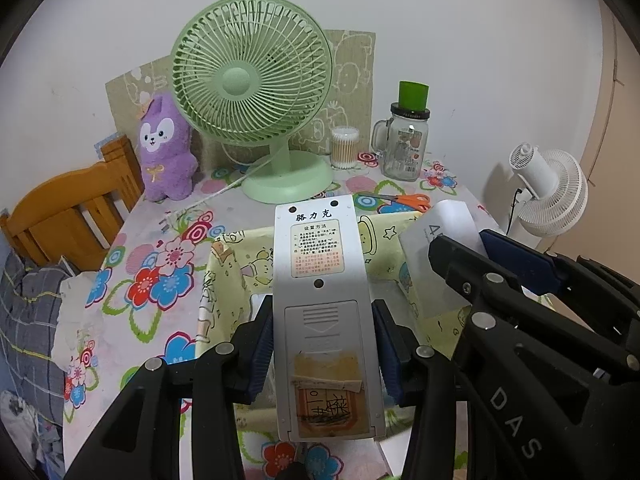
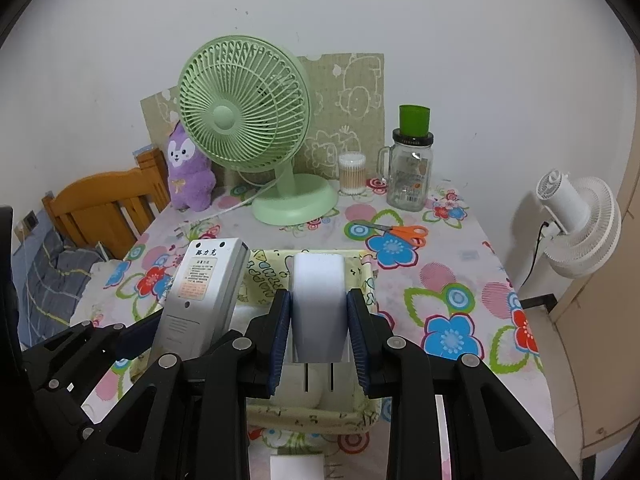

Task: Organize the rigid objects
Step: 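Carry the white power bank with the left tool while the right tool carries the white plug over the basket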

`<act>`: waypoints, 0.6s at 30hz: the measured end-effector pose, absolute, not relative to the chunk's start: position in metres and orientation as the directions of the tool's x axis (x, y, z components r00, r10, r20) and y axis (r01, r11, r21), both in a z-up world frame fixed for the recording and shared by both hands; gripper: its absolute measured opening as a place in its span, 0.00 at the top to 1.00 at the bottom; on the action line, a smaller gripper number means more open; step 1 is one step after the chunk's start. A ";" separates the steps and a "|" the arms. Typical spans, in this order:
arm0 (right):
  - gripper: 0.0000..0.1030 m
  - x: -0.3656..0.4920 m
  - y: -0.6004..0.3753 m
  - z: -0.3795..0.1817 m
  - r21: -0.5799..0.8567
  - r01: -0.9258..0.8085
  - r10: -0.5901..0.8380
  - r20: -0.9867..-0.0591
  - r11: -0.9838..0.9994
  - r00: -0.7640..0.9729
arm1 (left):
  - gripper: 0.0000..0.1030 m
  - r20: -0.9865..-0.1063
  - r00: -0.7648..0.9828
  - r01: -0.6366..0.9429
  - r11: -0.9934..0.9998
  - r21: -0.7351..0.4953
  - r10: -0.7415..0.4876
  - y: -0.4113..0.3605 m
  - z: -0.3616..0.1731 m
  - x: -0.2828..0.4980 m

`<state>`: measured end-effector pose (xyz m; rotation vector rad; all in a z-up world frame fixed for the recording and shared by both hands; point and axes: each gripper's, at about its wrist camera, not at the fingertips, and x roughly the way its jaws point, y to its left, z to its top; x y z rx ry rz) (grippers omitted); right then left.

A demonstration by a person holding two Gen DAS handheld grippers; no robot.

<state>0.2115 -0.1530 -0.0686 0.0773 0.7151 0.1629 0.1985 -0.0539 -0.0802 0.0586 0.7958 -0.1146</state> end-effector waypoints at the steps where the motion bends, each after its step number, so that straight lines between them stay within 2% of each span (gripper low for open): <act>1: 0.69 0.213 -0.153 -0.069 0.125 -0.122 0.175 -0.647 0.985 0.743 | 0.54 -0.719 0.690 0.125 0.992 0.004 -0.084 -0.054 -0.082 0.201; 18: 0.69 0.249 -0.147 -0.102 0.138 -0.126 0.187 -0.702 0.982 0.687 | 0.54 -0.769 0.633 0.126 0.992 -0.011 -0.089 -0.050 -0.113 0.234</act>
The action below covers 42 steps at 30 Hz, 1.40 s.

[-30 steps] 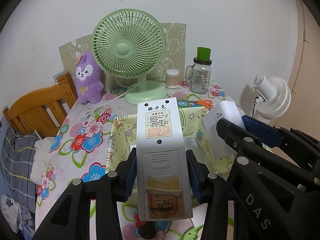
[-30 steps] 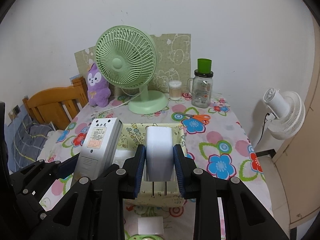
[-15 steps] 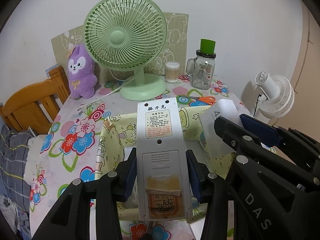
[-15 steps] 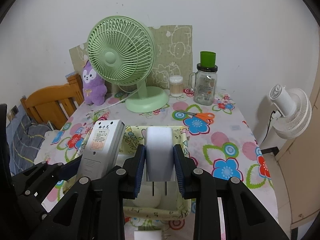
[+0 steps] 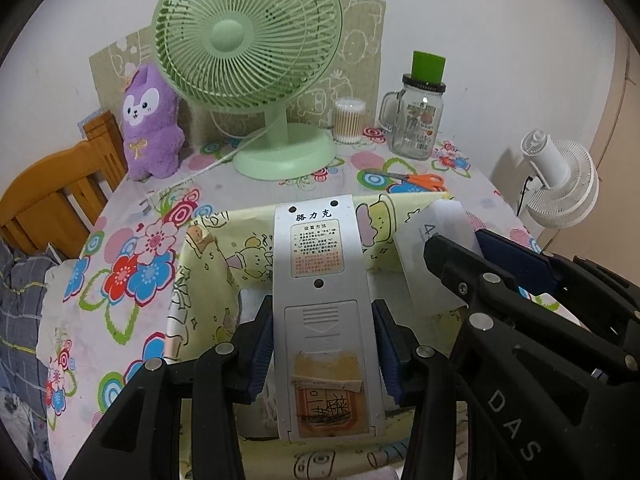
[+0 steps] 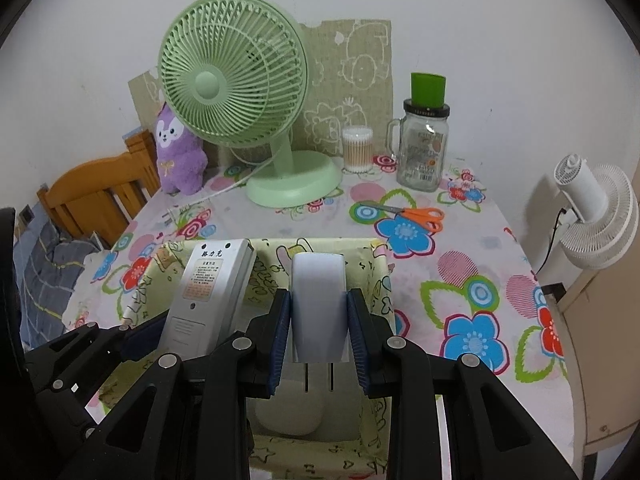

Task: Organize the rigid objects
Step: 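Carry the white power bank with the left tool while the right tool carries the white plug over the basket, then lower both held items into the fabric basket and open both tools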

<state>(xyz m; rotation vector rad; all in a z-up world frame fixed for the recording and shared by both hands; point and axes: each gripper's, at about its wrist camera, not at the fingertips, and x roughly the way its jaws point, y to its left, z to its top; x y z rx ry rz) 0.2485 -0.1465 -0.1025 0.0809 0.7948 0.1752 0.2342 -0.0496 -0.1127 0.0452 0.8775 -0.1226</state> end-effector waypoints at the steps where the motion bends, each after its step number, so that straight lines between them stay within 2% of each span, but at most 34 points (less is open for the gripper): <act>1: 0.69 0.250 -0.146 -0.104 0.137 -0.125 0.185 -0.705 0.983 0.684 | 0.54 -0.772 0.630 0.125 0.992 -0.011 -0.088 -0.050 -0.114 0.236; 14: 0.69 0.262 -0.147 -0.124 0.143 -0.115 0.183 -0.741 0.983 0.646 | 0.54 -0.800 0.593 0.135 0.991 -0.014 -0.092 -0.051 -0.132 0.247; 26: 0.68 0.257 -0.145 -0.121 0.134 -0.119 0.179 -0.732 0.984 0.657 | 0.55 -0.796 0.598 0.137 0.991 -0.011 -0.092 -0.051 -0.132 0.247; 28: 0.64 0.254 -0.146 -0.119 0.134 -0.120 0.179 -0.732 0.984 0.657 | 0.55 -0.796 0.599 0.138 0.990 -0.007 -0.089 -0.052 -0.131 0.246; 30: 0.51 0.250 -0.149 -0.116 0.137 -0.114 0.178 -0.725 0.984 0.665 | 0.55 -0.791 0.604 0.142 0.990 -0.016 -0.100 -0.052 -0.129 0.245; 31: 0.50 0.248 -0.150 -0.114 0.152 -0.121 0.194 -0.719 0.981 0.668 | 0.53 -0.786 0.608 0.146 0.989 -0.024 -0.109 -0.052 -0.127 0.243; 34: 0.47 0.245 -0.151 -0.111 0.157 -0.123 0.198 -0.717 0.980 0.668 | 0.37 -0.778 0.619 0.148 0.989 -0.011 -0.102 -0.053 -0.121 0.238; 37: 0.41 0.238 -0.150 -0.107 0.157 -0.125 0.200 -0.710 0.980 0.675 | 0.31 -0.766 0.635 0.151 0.988 -0.002 -0.099 -0.053 -0.115 0.231; 39: 0.32 0.234 -0.150 -0.104 0.150 -0.115 0.188 -0.708 0.982 0.680 | 0.25 -0.760 0.643 0.154 0.988 0.002 -0.099 -0.052 -0.112 0.226; 42: 0.29 0.227 -0.150 -0.100 0.150 -0.117 0.189 -0.700 0.982 0.689 | 0.21 -0.750 0.655 0.153 0.988 0.013 -0.091 -0.052 -0.107 0.219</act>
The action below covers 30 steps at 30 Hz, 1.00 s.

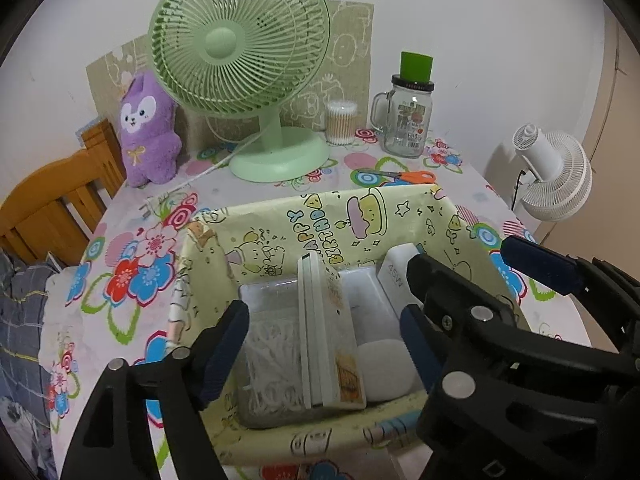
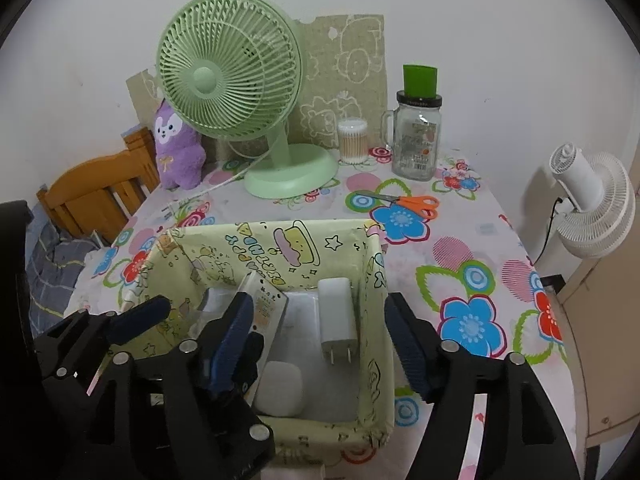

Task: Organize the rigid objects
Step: 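Lower both held items into the fabric basket and open both tools, then withdraw both tools from the basket toward the remaining items on the sheet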

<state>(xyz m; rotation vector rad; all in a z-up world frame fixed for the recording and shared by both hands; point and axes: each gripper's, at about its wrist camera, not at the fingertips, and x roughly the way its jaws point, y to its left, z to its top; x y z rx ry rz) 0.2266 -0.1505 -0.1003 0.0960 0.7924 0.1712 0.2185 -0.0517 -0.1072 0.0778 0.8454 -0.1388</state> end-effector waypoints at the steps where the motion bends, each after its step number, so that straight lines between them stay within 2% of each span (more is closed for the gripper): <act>1: 0.29 0.223 -0.150 -0.099 0.148 -0.118 0.188 -0.698 0.982 0.690 | 0.19 -0.747 0.659 0.154 0.988 0.018 -0.089 -0.052 -0.106 0.216; 12: 0.15 0.193 -0.150 -0.081 0.138 -0.124 0.185 -0.676 0.983 0.713 | 0.13 -0.716 0.691 0.159 0.987 0.024 -0.094 -0.050 -0.089 0.184; 21: 0.10 0.169 -0.151 -0.073 0.127 -0.125 0.178 -0.664 0.984 0.726 | 0.12 -0.702 0.706 0.163 0.986 0.030 -0.096 -0.052 -0.080 0.158; 30: 0.09 0.147 -0.153 -0.064 0.122 -0.126 0.176 -0.653 0.984 0.736 | 0.10 -0.692 0.716 0.161 0.986 0.035 -0.092 -0.053 -0.072 0.136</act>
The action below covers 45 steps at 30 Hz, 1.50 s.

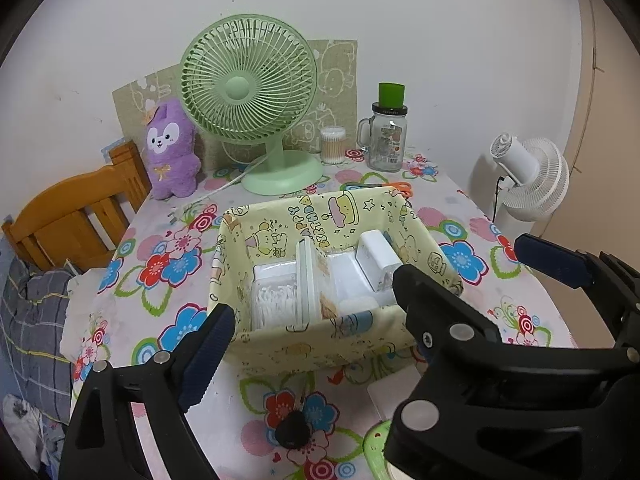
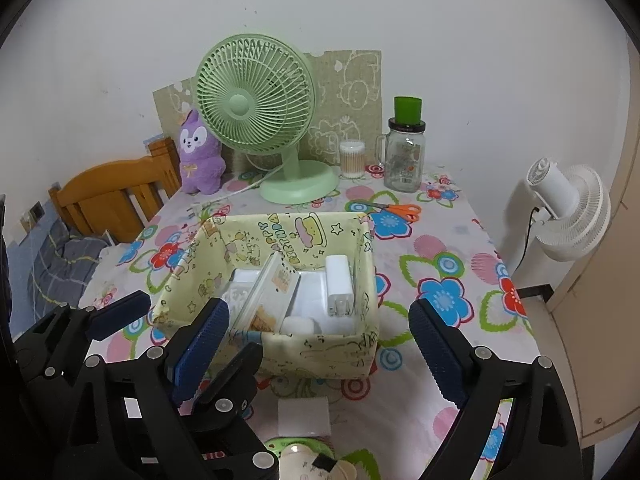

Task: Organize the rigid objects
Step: 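Withdraw both tools from the basket toward the remaining items on the sheet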

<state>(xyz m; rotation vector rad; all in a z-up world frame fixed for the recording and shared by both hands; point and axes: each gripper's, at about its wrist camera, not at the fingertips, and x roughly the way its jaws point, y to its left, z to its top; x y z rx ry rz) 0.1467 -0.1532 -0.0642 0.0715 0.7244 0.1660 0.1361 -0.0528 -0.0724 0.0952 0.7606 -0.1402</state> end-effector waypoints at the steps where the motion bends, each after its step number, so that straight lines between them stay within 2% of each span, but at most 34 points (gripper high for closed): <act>1: 0.09 0.144 -0.153 -0.063 0.122 -0.127 0.176 -0.652 0.984 0.737 | 0.10 -0.691 0.716 0.163 0.986 0.034 -0.094 -0.053 -0.072 0.134; 23: 0.09 0.102 -0.152 -0.056 0.074 -0.134 0.150 -0.640 0.988 0.754 | 0.00 -0.680 0.721 0.186 0.982 0.010 -0.130 -0.054 -0.069 0.095; 45: 0.09 0.078 -0.143 -0.071 0.045 -0.168 0.157 -0.641 0.985 0.751 | 0.00 -0.671 0.729 0.188 0.982 0.006 -0.135 -0.047 -0.087 0.070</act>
